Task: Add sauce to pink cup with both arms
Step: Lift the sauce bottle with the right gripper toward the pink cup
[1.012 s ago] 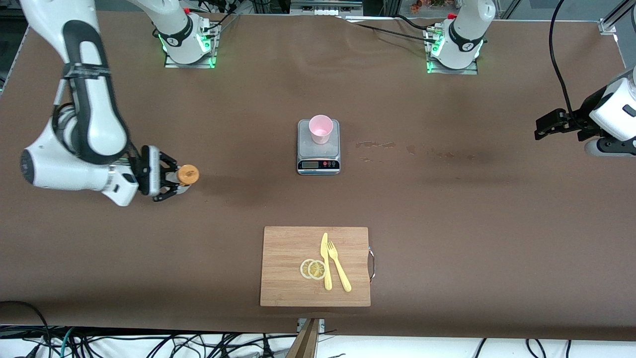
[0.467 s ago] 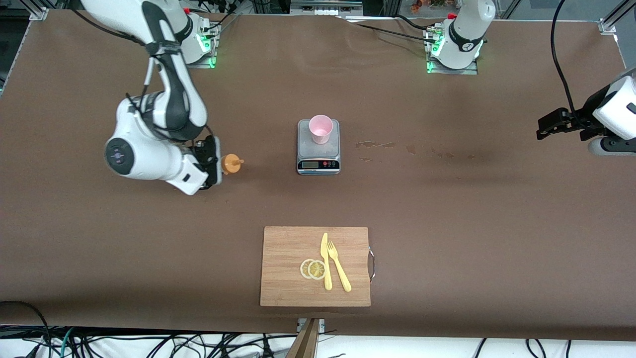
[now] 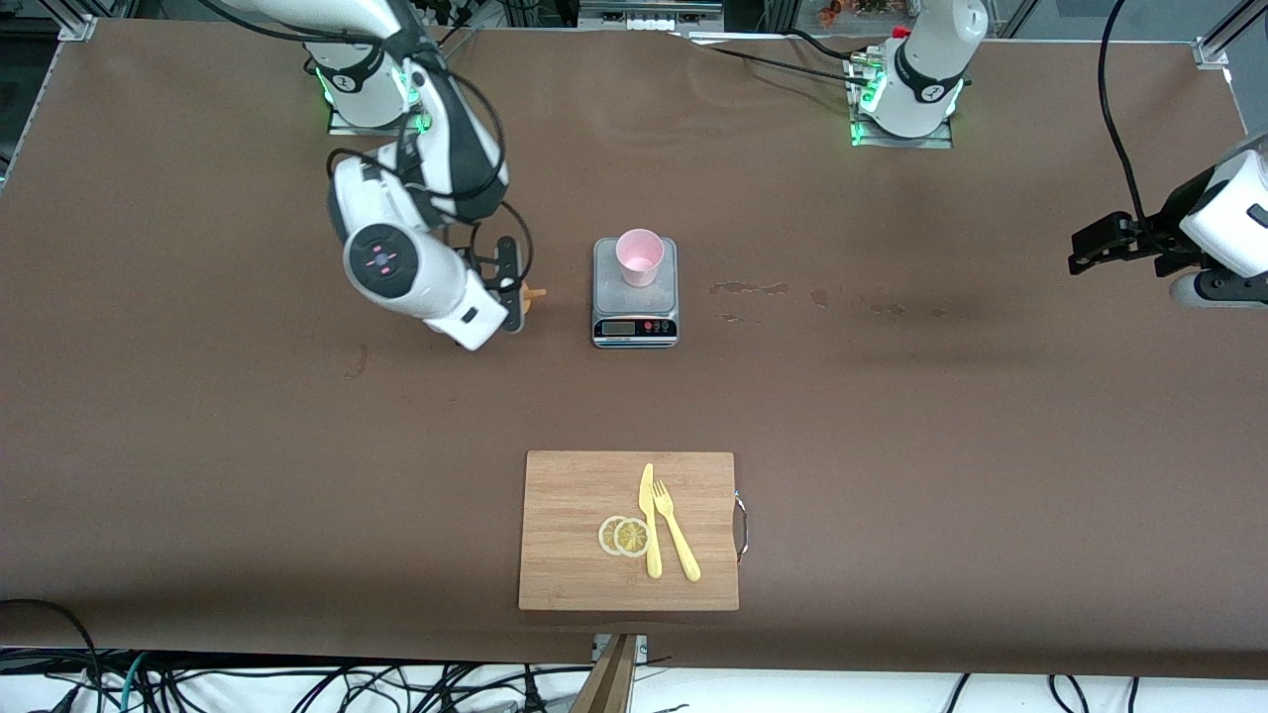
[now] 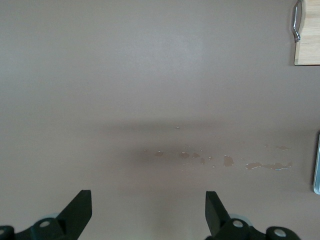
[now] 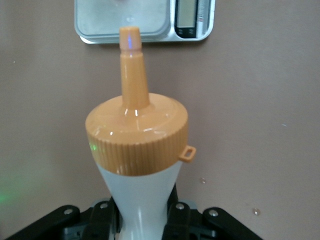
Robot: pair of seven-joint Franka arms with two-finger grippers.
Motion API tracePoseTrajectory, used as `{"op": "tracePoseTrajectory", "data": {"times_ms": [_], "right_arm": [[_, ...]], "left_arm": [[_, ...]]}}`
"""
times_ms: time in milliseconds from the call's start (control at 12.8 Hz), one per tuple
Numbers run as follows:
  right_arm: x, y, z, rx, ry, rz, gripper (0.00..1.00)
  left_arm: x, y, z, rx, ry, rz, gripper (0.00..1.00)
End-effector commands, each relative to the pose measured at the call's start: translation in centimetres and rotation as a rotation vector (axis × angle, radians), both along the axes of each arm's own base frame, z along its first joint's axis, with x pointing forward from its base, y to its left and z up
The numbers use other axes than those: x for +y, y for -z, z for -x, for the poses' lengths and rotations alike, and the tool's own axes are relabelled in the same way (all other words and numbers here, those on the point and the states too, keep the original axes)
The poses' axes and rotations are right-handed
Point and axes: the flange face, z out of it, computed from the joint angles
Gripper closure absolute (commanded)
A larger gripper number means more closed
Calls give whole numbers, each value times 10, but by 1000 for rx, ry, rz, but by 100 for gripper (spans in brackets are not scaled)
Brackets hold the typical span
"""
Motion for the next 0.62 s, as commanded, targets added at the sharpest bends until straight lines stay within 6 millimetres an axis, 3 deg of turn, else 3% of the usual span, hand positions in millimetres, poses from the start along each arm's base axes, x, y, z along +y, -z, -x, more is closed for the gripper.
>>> {"op": "tracePoseTrajectory", "data": {"times_ms": [0,311,545], "right_arm": [[22,-16,22,-8,10,56,72],[59,-7,50,-20,36,121,71],[77,-1,59,-16,40,155,71]], "left_arm": [[-3,-8,1,5,-2,-1,0],[-5,-8,1,5,3,-1,0],[-5,-8,1,5,1,-1,0]]}}
